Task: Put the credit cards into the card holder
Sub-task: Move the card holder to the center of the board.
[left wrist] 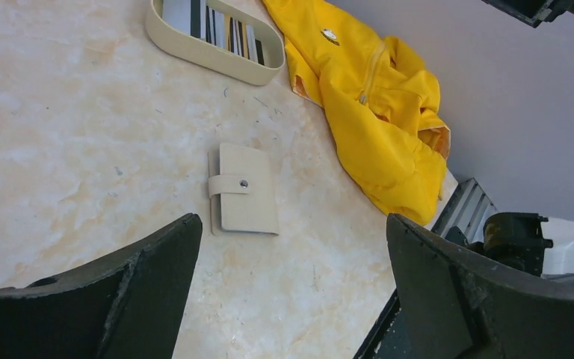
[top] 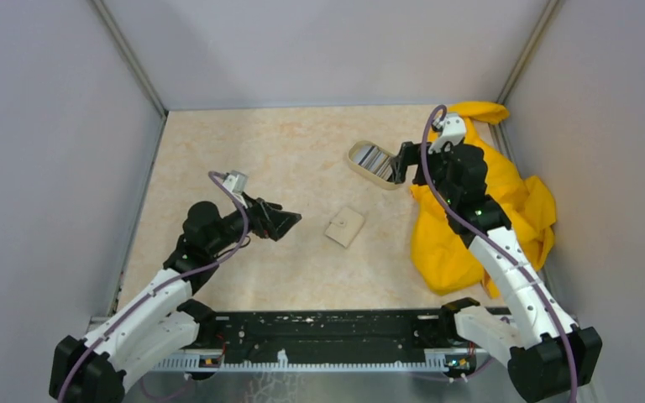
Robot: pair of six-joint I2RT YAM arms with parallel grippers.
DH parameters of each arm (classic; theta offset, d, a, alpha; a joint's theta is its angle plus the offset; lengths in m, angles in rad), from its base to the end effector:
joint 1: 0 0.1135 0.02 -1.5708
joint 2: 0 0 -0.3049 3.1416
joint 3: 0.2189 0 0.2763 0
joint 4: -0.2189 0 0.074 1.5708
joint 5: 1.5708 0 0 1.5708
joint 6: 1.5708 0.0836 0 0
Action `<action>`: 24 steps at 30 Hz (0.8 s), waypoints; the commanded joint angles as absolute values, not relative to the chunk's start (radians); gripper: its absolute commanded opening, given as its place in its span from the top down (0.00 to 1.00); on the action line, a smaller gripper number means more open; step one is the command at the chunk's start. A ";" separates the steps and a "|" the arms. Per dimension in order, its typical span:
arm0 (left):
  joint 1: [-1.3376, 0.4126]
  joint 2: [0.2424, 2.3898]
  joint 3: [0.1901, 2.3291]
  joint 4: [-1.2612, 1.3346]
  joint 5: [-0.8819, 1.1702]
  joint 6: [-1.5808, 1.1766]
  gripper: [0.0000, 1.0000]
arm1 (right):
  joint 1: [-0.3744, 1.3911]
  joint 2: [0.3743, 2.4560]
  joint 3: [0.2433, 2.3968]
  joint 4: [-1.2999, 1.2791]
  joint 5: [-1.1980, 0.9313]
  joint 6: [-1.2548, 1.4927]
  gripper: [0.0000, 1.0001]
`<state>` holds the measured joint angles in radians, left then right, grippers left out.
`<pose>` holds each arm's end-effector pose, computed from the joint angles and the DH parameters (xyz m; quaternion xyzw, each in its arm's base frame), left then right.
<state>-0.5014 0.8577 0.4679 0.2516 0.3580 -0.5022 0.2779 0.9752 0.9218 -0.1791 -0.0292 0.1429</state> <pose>0.1996 -0.1428 0.2761 0.1166 0.7422 -0.4285 0.5019 0.2636 0.0777 0.3751 -0.0619 0.7819 0.1407 0.6042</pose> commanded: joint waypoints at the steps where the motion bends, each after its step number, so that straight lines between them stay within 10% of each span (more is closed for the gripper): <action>1: -0.498 0.782 0.365 0.322 0.341 -0.537 0.01 | 0.271 0.957 0.923 -0.136 -0.146 0.115 0.02; 13: -0.518 0.951 0.324 0.446 0.460 -0.648 0.25 | 0.277 1.179 0.994 -0.297 -0.817 -0.277 0.02; 18: -0.794 1.120 0.421 0.320 0.034 -0.548 0.31 | 0.279 1.217 0.988 -0.369 -0.722 -0.333 0.02; 24: -0.816 1.315 0.431 0.489 0.033 -0.534 0.31 | 0.279 1.213 0.937 -0.362 -0.626 -0.388 0.02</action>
